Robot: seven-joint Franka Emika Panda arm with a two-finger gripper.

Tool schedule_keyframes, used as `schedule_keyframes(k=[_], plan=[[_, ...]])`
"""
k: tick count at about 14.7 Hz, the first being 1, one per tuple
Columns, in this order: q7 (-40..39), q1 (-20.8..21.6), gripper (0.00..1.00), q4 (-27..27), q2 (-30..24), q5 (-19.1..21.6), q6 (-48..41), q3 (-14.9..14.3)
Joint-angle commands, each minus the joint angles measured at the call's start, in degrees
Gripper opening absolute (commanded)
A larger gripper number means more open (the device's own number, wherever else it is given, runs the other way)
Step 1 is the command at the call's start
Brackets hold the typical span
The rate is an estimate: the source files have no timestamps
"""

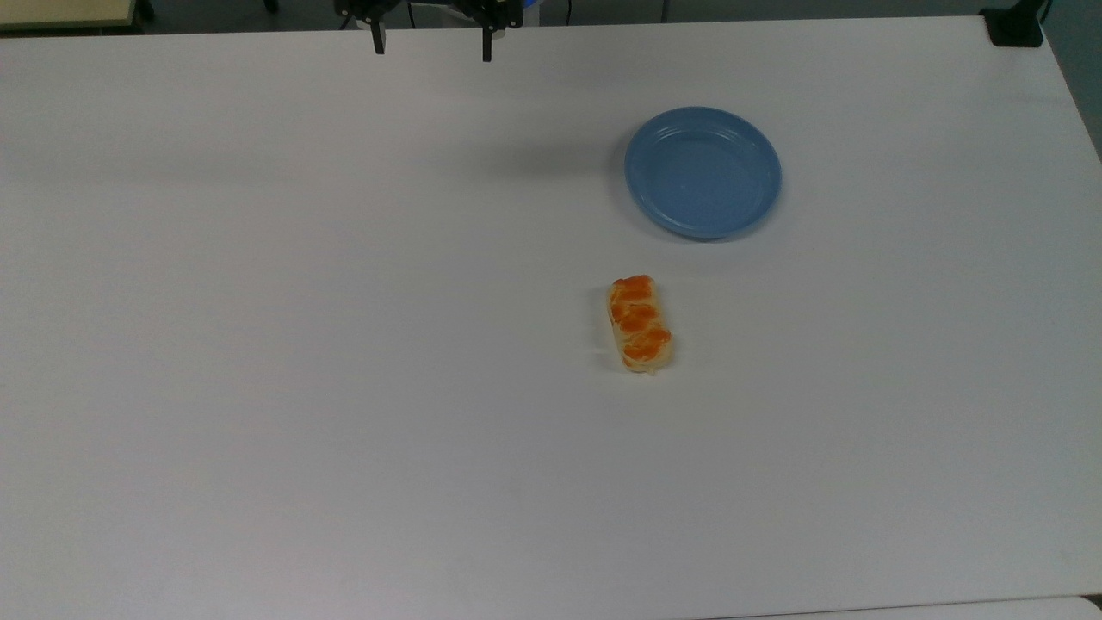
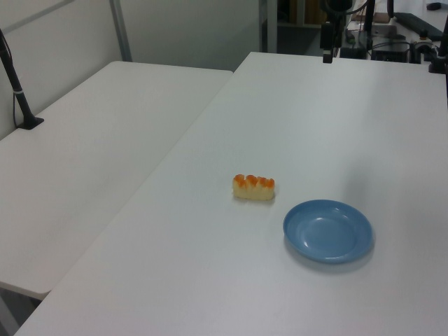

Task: Put the bread onto the plate
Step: 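Move the gripper down over the orange-topped bread roll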

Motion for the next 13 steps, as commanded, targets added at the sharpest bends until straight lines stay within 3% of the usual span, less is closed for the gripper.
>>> schedule_keyframes(k=[1, 9, 13], plan=[[-0.87, -0.51, 1.00, -1.40, -1.63, 1.77, -1.58, 0.09], [-0.79, 0.10, 1.00, -1.31, 0.04, 4.22, 0.51, 0.36], [1.31, 5.01, 1.00, -1.22, 7.14, 5.99, 10.16, 0.88]])
